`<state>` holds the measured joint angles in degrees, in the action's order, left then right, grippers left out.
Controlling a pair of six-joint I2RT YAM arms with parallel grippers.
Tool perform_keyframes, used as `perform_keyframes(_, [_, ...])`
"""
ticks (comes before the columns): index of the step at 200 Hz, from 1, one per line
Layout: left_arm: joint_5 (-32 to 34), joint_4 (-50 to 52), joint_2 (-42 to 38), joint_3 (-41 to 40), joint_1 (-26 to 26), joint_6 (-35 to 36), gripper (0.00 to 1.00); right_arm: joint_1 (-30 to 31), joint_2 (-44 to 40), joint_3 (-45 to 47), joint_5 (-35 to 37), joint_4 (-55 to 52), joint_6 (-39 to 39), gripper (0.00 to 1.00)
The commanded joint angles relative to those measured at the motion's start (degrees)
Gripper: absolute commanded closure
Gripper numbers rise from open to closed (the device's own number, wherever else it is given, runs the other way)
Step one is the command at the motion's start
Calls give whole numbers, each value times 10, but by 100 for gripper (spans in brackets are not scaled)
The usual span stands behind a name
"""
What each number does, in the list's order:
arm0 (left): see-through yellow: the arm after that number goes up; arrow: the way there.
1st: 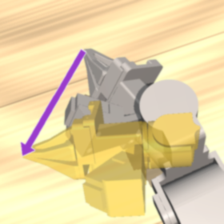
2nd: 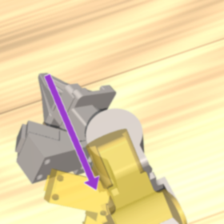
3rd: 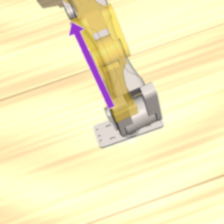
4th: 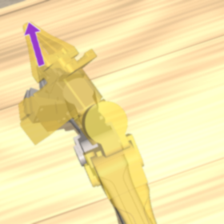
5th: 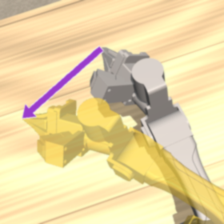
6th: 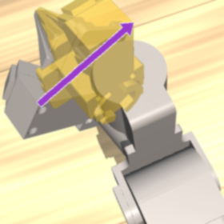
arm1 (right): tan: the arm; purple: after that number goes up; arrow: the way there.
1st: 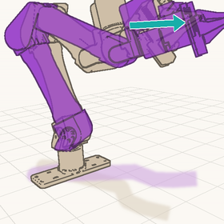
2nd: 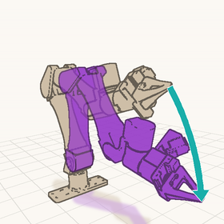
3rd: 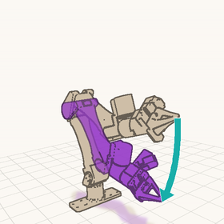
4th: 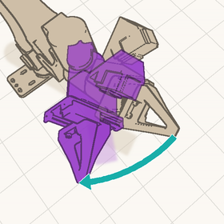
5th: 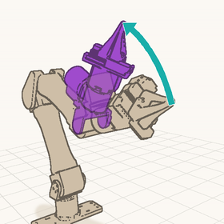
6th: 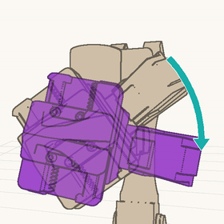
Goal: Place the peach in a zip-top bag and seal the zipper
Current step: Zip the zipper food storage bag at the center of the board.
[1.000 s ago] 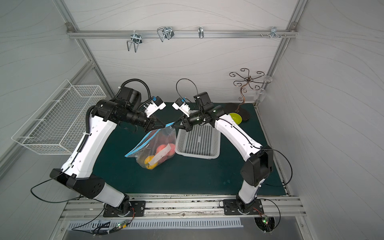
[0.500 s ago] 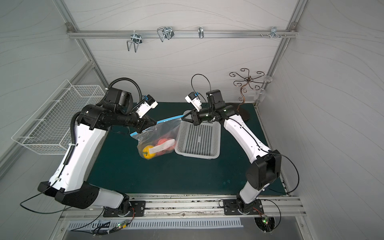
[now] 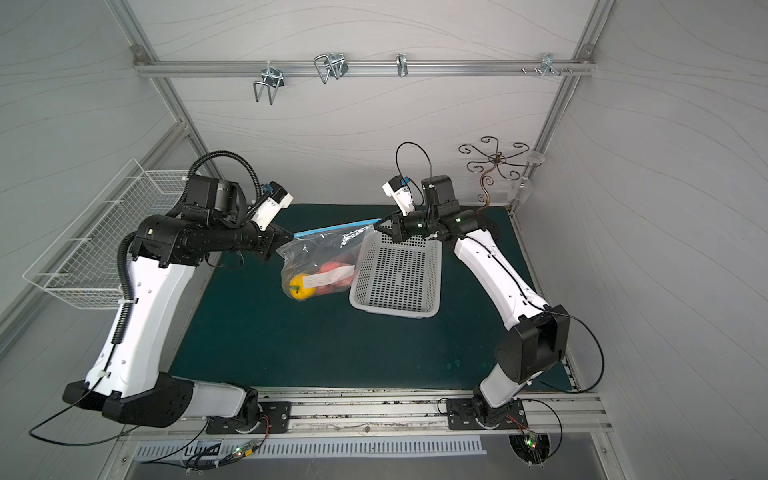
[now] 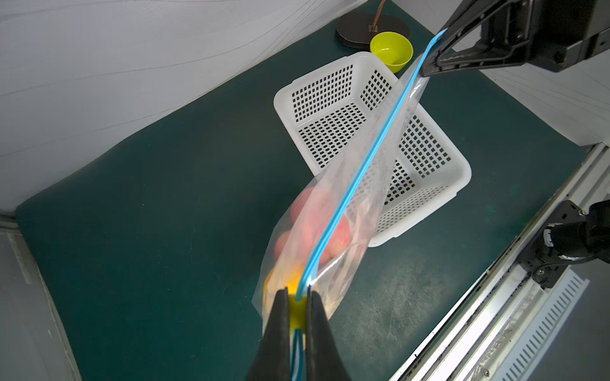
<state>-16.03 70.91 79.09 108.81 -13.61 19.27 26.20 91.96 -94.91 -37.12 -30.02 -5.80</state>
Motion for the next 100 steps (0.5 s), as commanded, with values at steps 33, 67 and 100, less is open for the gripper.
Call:
perform_keyframes(33, [100, 20, -37, -9, 21, -4, 100, -38, -23, 6, 96, -1, -24, 100])
perform_keyframes(67, [105, 20, -45, -8, 22, -4, 100, -37, -21, 6, 91, 0, -25, 100])
perform_keyframes(100, [103, 19, -46, -14, 21, -7, 100, -37, -18, 3, 76, 0, -24, 100])
